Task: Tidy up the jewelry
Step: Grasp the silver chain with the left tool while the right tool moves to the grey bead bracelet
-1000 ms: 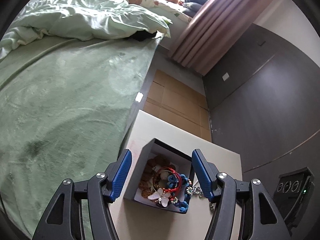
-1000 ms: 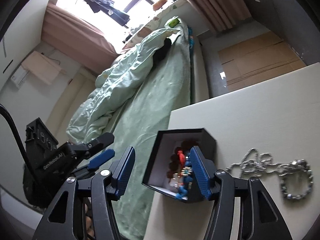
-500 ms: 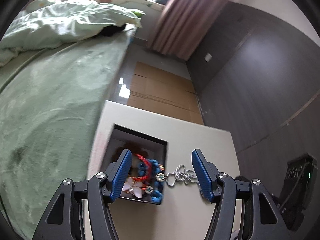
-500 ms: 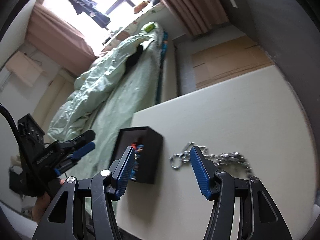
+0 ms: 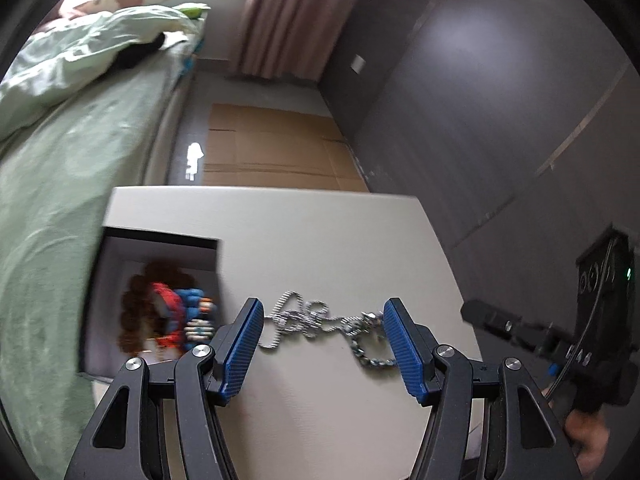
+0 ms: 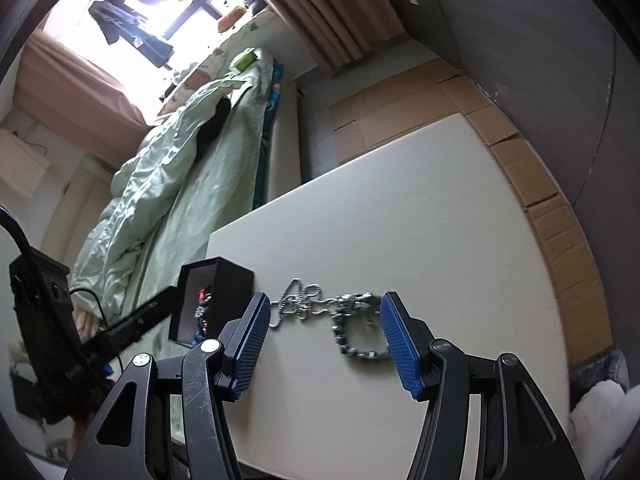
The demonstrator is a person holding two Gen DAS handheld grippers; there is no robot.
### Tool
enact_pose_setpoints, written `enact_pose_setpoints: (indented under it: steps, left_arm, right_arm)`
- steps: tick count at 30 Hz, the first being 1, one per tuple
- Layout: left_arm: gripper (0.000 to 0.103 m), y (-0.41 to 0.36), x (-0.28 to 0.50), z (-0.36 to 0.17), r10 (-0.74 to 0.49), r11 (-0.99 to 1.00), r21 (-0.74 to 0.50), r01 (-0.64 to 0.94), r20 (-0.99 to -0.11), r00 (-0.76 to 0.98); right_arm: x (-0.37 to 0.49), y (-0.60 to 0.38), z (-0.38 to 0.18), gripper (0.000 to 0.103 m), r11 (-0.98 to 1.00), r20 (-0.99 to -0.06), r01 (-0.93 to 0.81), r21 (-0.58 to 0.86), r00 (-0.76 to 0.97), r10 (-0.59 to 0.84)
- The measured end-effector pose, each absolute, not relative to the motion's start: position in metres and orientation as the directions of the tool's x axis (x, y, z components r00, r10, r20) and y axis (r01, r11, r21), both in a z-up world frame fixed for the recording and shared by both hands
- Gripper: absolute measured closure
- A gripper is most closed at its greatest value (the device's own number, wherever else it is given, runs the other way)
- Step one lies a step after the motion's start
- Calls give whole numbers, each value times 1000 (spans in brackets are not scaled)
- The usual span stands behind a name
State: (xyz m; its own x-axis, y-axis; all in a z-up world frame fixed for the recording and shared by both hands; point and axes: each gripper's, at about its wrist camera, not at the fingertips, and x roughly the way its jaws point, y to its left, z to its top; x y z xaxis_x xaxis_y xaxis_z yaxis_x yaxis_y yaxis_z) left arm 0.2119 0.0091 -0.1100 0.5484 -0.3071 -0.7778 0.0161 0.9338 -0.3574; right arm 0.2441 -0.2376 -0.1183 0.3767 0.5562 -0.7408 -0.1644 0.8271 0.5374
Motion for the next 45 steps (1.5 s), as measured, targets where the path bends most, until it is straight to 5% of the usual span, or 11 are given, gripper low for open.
enact_pose_setpoints:
  steps: [24, 28, 31, 35, 45]
  left_arm:
    - [39, -90, 252, -183, -182, 958, -49, 281, -864, 470]
    - [39, -87, 256, -190, -203, 955, -72, 288, -865, 458]
    - [48, -82, 256, -190, -226, 953, -97, 287, -860, 458]
    - [75, -75, 256, -191, -281, 945, -168, 282, -857, 431]
    - [86, -57, 252, -172, -293, 953, -210, 221, -826, 482]
  right_arm:
    - [249, -326, -122, 45, 807, -725, 17, 591, 451, 521]
    - [249, -327, -123, 45, 806, -723, 12, 592, 451, 524]
    - [250, -326, -122, 45, 804, -720, 5, 595, 448, 530]
    - [252, -319, -124, 45, 807, -725, -8, 590, 435, 534]
    - [253, -307, -124, 45, 825, -741, -32, 565, 420, 524]
